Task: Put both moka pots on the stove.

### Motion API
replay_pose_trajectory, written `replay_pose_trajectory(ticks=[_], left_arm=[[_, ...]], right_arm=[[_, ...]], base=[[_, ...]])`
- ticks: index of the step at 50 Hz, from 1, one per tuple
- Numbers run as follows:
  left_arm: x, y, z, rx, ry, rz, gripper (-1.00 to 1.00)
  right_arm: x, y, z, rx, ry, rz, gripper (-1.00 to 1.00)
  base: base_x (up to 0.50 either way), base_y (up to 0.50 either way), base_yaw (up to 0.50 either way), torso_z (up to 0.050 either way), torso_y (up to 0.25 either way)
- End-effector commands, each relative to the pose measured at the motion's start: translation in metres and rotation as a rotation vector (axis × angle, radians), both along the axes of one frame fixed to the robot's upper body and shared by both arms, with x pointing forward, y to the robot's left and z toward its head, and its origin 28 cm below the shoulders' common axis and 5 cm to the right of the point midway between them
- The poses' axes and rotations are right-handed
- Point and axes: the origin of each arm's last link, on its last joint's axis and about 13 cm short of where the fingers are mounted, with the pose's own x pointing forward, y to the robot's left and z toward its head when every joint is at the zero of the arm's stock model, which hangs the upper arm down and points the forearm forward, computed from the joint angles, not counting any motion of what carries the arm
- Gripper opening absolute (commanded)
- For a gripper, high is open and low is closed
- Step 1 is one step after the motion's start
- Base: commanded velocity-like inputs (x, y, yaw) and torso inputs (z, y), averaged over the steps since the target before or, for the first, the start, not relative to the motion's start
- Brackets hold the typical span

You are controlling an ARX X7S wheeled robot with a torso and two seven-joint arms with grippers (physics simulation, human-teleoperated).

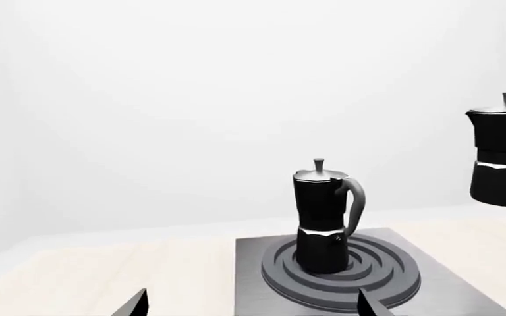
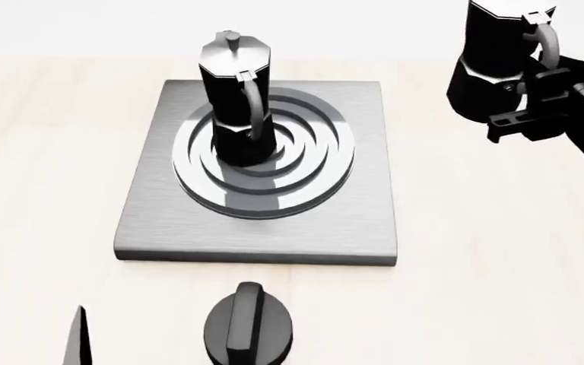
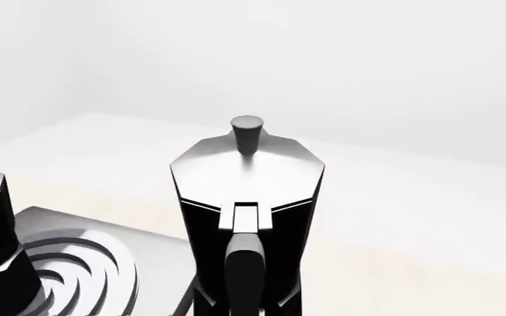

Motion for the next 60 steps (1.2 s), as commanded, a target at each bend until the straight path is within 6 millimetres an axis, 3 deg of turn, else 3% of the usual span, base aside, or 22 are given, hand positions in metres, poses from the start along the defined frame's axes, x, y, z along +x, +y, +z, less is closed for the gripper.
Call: replay_pose_trajectory(ticks=[1,16,25,39,60], left_arm=[[0.001,0.000,-0.001,-0.001,0.002,0.000,1.00],[0.002,-0.002,-0.004,0.001,0.003,-0.009,1.00],[0.001,-0.001,-0.003,0.000,0.001,-0.007,1.00],[0.001,-0.001,-0.003,0.001,0.005,-0.008,1.00],[0.002,-0.001,-0.004,0.000,0.004,-0.009,1.00]], right_arm=[[0.015,0.016,0.016,0.008,-0.047,0.046,-1.00],[0.031,0.054,0.026,-0.050,-0.044,0.118,-1.00],[0.036,0.077,0.020,-0.076,-0.033,0.169,-1.00],[0.039,0.089,0.020,-0.059,-0.037,0.192,-1.00],[0.043,0.120,-0.001,-0.025,-0.035,0.246,-1.00]], base=[[0.00,0.00,0.00,0.000,0.000],[0.00,0.00,0.00,0.000,0.001],[0.00,0.00,0.00,0.000,0.001],[0.00,0.00,0.00,0.000,0.001],[0.00,0.00,0.00,0.000,0.001]])
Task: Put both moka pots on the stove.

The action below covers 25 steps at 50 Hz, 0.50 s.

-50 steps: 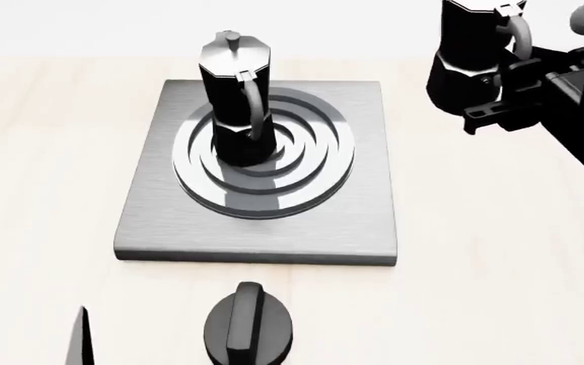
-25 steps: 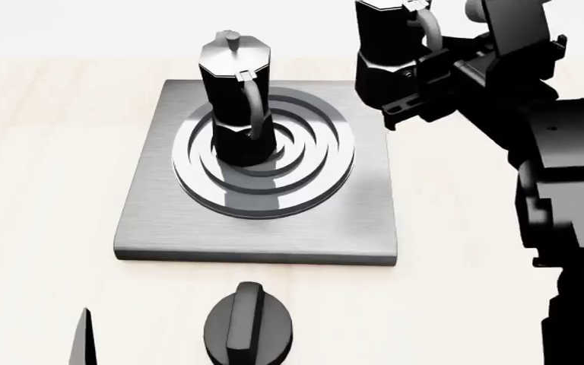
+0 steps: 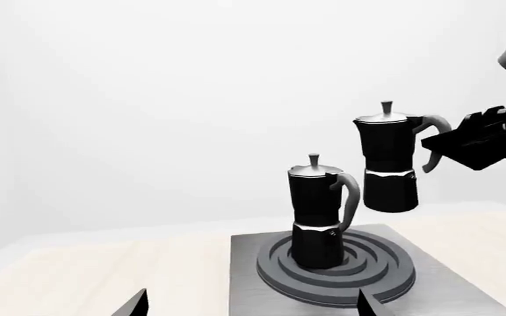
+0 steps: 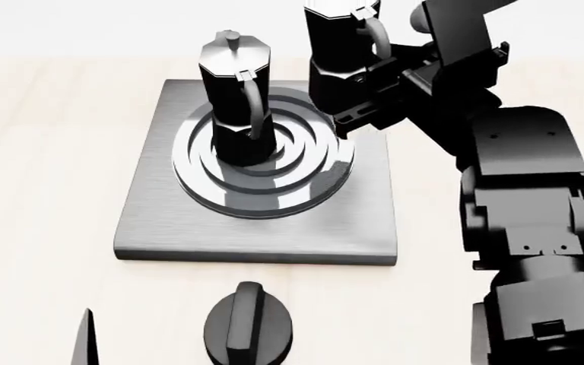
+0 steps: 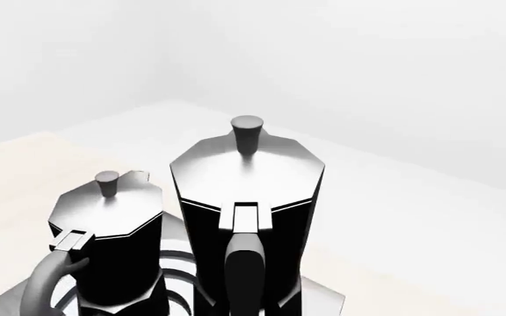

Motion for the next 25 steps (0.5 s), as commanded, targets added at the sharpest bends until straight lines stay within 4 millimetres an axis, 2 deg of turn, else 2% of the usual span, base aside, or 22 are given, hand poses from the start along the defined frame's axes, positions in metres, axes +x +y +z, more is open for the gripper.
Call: replay_pose_trajectory(ticks=[1,17,25], left_arm=[[0.000,0.001,0.000,-0.002,-0.001,0.002,1.00],[0.000,0.002,0.001,-0.005,-0.002,0.007,1.00],[0.000,0.002,0.001,-0.006,-0.003,0.008,1.00]], right_arm=[[0.002,0.016,-0.002,0.067,-0.023,0.022,-1.00],[0.001,0.028,-0.020,0.098,-0.007,0.041,-1.00],[0.000,0.027,-0.029,0.101,0.005,0.034,-1.00]], base=[[0.00,0.00,0.00,0.000,0.000],[0.00,0.00,0.00,0.000,0.001],[0.00,0.00,0.00,0.000,0.000]])
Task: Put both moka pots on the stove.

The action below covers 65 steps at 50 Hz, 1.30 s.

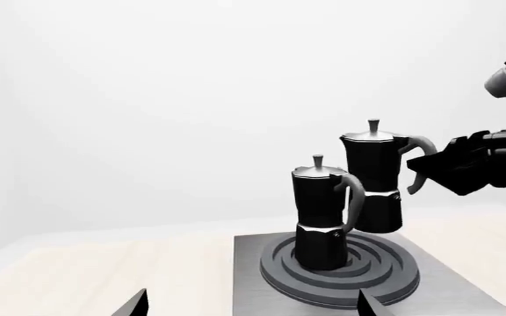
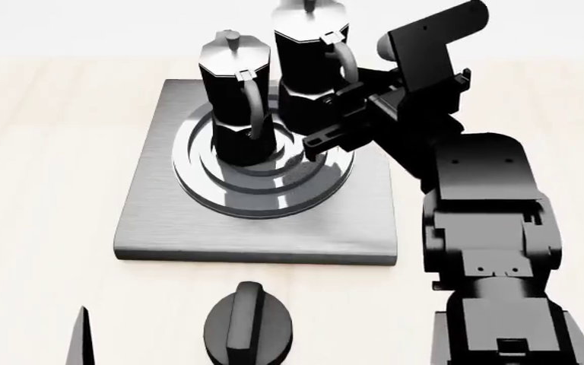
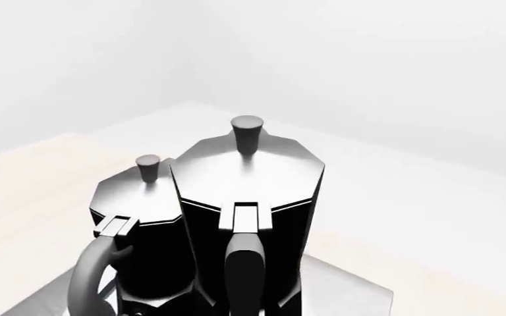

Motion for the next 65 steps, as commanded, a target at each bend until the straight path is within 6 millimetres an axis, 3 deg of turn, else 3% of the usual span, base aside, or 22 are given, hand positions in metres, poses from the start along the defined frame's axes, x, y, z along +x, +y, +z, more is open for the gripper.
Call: replay_pose_trajectory(ticks=[1,33,62,63,65], left_arm=[[0.000,0.000,0.000,0.000,-0.001,0.001,1.00],[0.001,0.000,-0.001,0.000,0.002,-0.001,1.00],[0.000,-0.001,-0.001,0.003,0.001,-0.003,1.00],[0.000,-0.001,-0.001,0.003,0.001,-0.004,1.00],[0.000,-0.001,-0.001,0.003,0.001,-0.004,1.00]], right_arm=[[0.000,0.003,-0.005,0.063,-0.013,-0.008,-1.00],[-0.006,0.003,-0.033,0.068,0.042,-0.017,-1.00],[-0.009,0.003,-0.044,0.065,0.066,-0.003,-1.00],[-0.009,0.004,-0.045,0.053,0.064,0.007,1.00],[-0.009,0.004,-0.045,0.057,0.060,0.005,1.00]], base=[[0.00,0.00,0.00,0.000,0.010],[0.00,0.00,0.00,0.000,0.001],[0.00,0.00,0.00,0.000,0.000],[0.00,0.00,0.00,0.000,0.000],[0.00,0.00,0.00,0.000,0.000]])
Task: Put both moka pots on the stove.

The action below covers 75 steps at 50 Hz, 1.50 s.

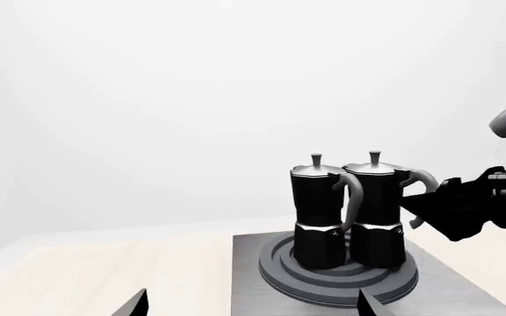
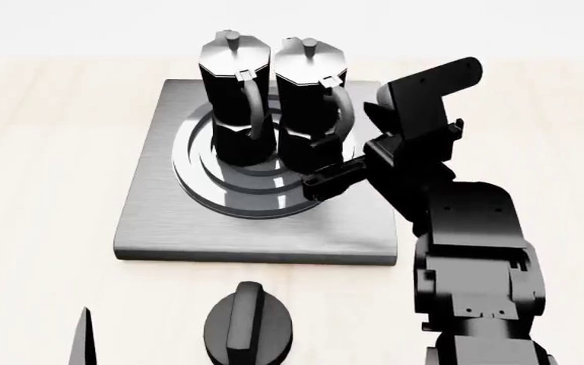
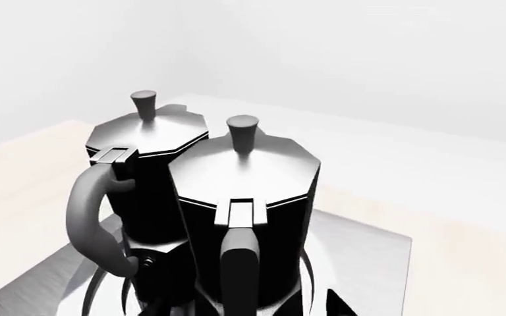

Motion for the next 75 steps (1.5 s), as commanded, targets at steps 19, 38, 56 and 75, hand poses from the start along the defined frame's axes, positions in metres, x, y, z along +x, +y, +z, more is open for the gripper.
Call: replay_pose_trajectory(ticks=[19,38,56,75], left_arm=[[0.000,-0.001,-0.002,0.003,0.004,-0.005,1.00],[-0.002,-0.001,0.001,0.003,-0.006,-0.002,1.00],[-0.002,-0.001,0.001,0.003,-0.008,-0.002,1.00],[-0.003,0.000,0.000,0.004,-0.008,-0.001,1.00]], right_arm=[[0.006,0.006,0.022,0.083,-0.157,0.009,1.00],[-0.096,0.023,0.057,0.125,-0.433,-0.269,1.00],[-0.138,0.018,0.041,0.162,-0.528,-0.418,1.00],[-0.173,0.017,0.008,0.256,-0.610,-0.408,1.00]], base=[[0.00,0.00,0.00,0.000,0.000],[0.00,0.00,0.00,0.000,0.000],[0.00,0.00,0.00,0.000,0.000],[0.00,0.00,0.00,0.000,0.000]])
